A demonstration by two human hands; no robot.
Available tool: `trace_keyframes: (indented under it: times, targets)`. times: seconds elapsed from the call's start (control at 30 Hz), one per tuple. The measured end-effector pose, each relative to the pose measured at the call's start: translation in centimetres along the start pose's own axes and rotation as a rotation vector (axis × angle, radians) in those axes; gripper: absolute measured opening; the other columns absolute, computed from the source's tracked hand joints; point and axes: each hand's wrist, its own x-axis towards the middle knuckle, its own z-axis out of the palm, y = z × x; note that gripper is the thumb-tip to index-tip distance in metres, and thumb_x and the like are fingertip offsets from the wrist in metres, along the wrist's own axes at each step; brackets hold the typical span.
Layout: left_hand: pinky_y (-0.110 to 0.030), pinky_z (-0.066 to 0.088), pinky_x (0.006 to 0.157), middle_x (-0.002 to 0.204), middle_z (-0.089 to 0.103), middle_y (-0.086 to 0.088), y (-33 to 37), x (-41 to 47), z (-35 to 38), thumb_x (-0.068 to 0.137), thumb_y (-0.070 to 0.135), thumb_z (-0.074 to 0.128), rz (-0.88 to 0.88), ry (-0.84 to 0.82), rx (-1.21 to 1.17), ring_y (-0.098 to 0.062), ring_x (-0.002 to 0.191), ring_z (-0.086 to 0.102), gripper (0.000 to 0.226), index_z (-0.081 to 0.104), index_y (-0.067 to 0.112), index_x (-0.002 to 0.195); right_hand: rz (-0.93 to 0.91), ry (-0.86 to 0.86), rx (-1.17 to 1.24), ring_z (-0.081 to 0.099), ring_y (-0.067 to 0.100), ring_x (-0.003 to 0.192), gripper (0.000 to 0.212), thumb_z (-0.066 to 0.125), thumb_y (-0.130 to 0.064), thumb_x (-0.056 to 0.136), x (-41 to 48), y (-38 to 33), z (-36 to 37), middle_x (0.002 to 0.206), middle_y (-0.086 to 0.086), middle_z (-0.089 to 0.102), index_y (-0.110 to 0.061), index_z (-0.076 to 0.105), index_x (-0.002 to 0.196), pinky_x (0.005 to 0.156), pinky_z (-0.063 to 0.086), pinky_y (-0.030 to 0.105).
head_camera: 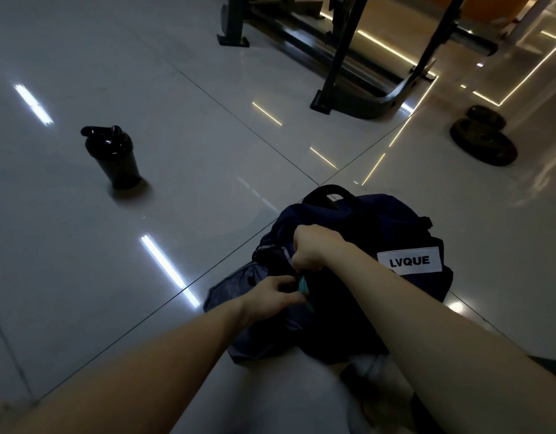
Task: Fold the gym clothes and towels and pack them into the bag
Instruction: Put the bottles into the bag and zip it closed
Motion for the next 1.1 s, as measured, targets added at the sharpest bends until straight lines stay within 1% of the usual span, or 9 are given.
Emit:
trace_keyframes:
  times: [0.17, 0.3, 0.4, 0.5, 0.6, 0.7, 0.83, 0.97, 1.1]
  targets:
    - [-0.030, 0.055, 0.098, 0.116, 0.074, 0.005, -0.4, -0.1, -0.9, 0.092, 0.022, 0.072, -0.037, 0.035, -0.015, -0.009, 0.106, 0.070, 0.032, 0.069, 0.021, 0.124, -0.024, -0.082, -0.048, 0.071, 0.019, 0.064, 0.024, 0.074, -0.027, 0.083, 0.1, -0.1, -0.6, 0.058, -0.001, 0.068, -0.016, 0.063, 0.065, 0.073, 0.060, 0.037]
    - [-0.026, 0.056, 0.092, 0.113, 0.075, 0.001, -0.8, -0.8, -3.9, 0.087, 0.021, 0.078, -0.073, 0.102, 0.076, -0.011, 0.100, 0.072, 0.039, 0.070, 0.013, 0.124, -0.046, -0.123, -0.047, 0.070, 0.021, 0.061, 0.023, 0.075, -0.023, 0.080, 0.3, -0.8, -0.5, 0.058, 0.000, 0.068, -0.012, 0.067, 0.062, 0.060, 0.056, 0.033]
    - [-0.019, 0.056, 0.067, 0.095, 0.075, -0.008, -0.4, -1.8, -6.7, 0.090, 0.011, 0.073, -0.090, 0.243, 0.109, -0.010, 0.073, 0.071, 0.023, 0.073, 0.002, 0.112, -0.057, -0.133, -0.001, 0.073, 0.021, 0.058, 0.023, 0.068, -0.022, 0.088, 0.3, -1.5, -0.8, 0.061, 0.004, 0.072, -0.006, 0.072, 0.072, 0.064, 0.063, 0.036]
    - [-0.017, 0.046, 0.050, 0.087, 0.069, -0.015, 0.0, -2.5, -10.3, 0.093, 0.006, 0.067, -0.131, 0.428, 0.114, -0.013, 0.062, 0.062, 0.017, 0.070, -0.006, 0.105, -0.078, 0.068, -0.083, 0.068, 0.029, 0.066, 0.023, 0.066, -0.025, 0.088, 1.2, -2.6, -1.8, 0.070, 0.006, 0.069, -0.010, 0.061, 0.071, 0.066, 0.059, 0.037]
    - [-0.023, 0.051, 0.061, 0.091, 0.072, -0.019, 0.9, -2.8, -15.2, 0.092, 0.008, 0.067, -0.125, 0.554, 0.259, -0.021, 0.072, 0.064, 0.012, 0.072, 0.000, 0.098, -0.046, 0.377, -0.200, 0.062, 0.030, 0.091, 0.011, 0.063, -0.020, 0.086, 3.1, -3.0, -2.5, 0.100, 0.008, 0.064, -0.015, 0.055, 0.092, 0.073, 0.045, 0.033]
    - [-0.036, 0.058, 0.085, 0.090, 0.074, -0.008, 3.0, -3.4, -20.8, 0.088, 0.017, 0.069, -0.099, 0.710, 0.439, -0.025, 0.085, 0.070, 0.007, 0.075, 0.015, 0.091, 0.081, 0.256, -0.369, 0.053, 0.031, 0.112, 0.037, 0.064, -0.035, 0.086, 5.4, -2.7, -3.0, 0.118, 0.009, 0.057, -0.016, 0.056, 0.116, 0.094, 0.040, 0.044]
    - [-0.029, 0.048, 0.079, 0.100, 0.072, -0.006, 5.6, -3.8, -26.5, 0.090, 0.022, 0.064, -0.117, 0.897, 0.574, -0.026, 0.091, 0.066, 0.017, 0.075, 0.017, 0.101, 0.068, 0.042, -0.333, 0.054, 0.023, 0.077, 0.007, 0.061, -0.020, 0.090, 7.5, -3.2, -3.5, 0.083, 0.002, 0.055, -0.015, 0.056, 0.089, 0.075, 0.042, 0.034]
    - [-0.038, 0.048, 0.086, 0.122, 0.062, -0.011, 7.4, -2.7, -31.2, 0.085, 0.027, 0.063, -0.154, 1.098, 0.801, -0.035, 0.110, 0.059, 0.033, 0.066, 0.021, 0.117, -0.013, 0.129, -0.334, 0.053, 0.024, 0.078, 0.013, 0.058, -0.011, 0.089, 10.1, -5.0, -5.3, 0.078, -0.001, 0.047, -0.014, 0.047, 0.082, 0.073, 0.044, 0.030]
    - [-0.049, 0.033, 0.111, 0.147, 0.037, -0.018, 8.5, -1.3, -35.7, 0.082, 0.038, 0.072, -0.152, 1.140, 1.222, -0.038, 0.134, 0.035, 0.068, 0.046, 0.015, 0.141, -0.033, 0.171, -0.335, 0.047, 0.021, 0.066, 0.027, 0.056, -0.008, 0.088, 12.3, -5.8, -6.5, 0.074, 0.000, 0.045, -0.016, 0.037, 0.070, 0.070, 0.041, 0.029]
